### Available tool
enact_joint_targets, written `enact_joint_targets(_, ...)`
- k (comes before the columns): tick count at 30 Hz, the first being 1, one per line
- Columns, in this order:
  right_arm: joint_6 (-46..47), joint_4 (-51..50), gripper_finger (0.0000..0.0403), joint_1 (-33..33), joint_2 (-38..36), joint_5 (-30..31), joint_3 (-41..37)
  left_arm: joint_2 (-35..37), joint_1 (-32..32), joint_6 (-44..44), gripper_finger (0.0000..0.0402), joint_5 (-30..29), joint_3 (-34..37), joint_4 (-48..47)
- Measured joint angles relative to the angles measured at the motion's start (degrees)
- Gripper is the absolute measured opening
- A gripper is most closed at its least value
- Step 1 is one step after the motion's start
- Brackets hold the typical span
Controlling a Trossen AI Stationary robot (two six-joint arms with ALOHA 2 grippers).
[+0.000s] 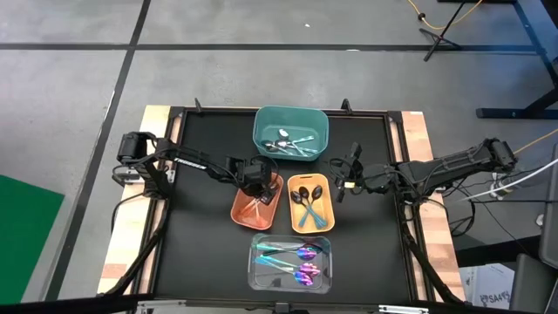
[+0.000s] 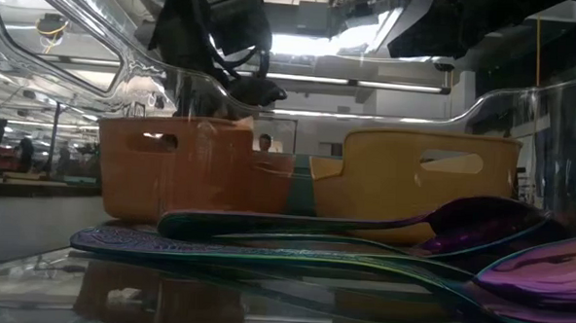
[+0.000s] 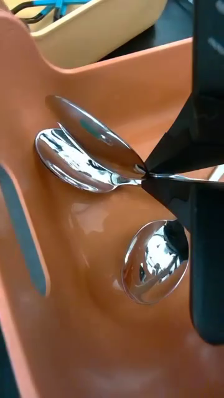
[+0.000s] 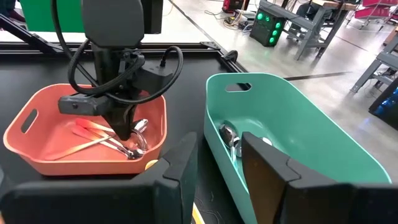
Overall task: Sort silverware by color (type)
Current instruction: Put the orange spoon into the orange bin, then return to Home Position
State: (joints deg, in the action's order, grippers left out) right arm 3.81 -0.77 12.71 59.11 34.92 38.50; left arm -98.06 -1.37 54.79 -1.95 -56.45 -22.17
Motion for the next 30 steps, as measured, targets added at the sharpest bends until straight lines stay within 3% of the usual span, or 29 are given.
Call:
enact_joint_targets(12, 0.0, -0.4, 0.0115, 0.0, 0.0, 0.0, 0.0, 0.0, 0.0, 0.6, 0.0014, -0.1, 0.0, 0.1)
enact_joint_targets(22, 0.0, -0.4, 0.0115, 0.0, 0.0, 0.0, 0.0, 0.0, 0.0, 0.6, 0.0076, -0.5, 0.0, 0.9)
enact_joint_targets(30, 0.0, -0.2, 0.0115, 0.0, 0.0, 0.0, 0.0, 0.7, 0.0, 0.1, 0.0078, 0.8, 0.0, 1.4)
